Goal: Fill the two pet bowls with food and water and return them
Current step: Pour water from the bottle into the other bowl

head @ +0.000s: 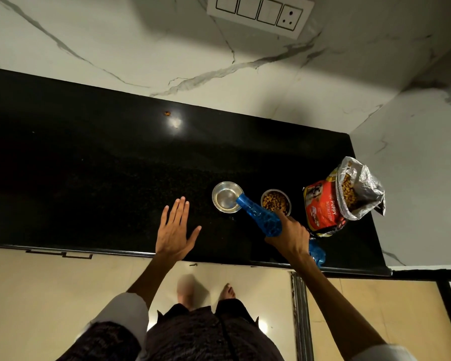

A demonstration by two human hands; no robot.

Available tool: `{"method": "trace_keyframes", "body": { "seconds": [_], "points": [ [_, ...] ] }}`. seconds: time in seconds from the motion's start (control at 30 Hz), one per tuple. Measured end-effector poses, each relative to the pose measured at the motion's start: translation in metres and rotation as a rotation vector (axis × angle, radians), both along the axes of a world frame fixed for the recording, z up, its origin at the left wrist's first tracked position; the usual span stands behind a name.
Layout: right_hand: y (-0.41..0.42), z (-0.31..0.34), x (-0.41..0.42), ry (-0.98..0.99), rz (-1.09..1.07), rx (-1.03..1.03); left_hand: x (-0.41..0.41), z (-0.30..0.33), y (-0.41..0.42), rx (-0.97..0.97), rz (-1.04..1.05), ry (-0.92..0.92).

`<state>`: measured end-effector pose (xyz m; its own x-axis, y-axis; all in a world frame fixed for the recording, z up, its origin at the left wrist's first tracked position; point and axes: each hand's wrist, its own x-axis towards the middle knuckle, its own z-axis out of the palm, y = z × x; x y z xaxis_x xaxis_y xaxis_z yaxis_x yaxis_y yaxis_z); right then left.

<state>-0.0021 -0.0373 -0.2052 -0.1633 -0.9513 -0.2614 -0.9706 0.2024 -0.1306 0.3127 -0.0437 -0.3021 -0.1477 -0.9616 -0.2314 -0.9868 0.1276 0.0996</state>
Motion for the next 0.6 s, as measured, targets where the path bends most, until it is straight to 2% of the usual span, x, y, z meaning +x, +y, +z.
{"method": "trace_keyframes", "body": {
  "seconds": [0.2, 0.6],
  "points": [
    [-0.0025, 0.0008, 0.0008, 0.013, 0.000, 0.015, 0.0011, 0.0021, 0.0015, -0.026, 0.002, 0.103],
    [-0.0033, -0.0008, 0.0016, 0.033, 0.002, 0.016, 0.0014, 0.0023, 0.0016, -0.026, 0.002, 0.117]
  ]
}}
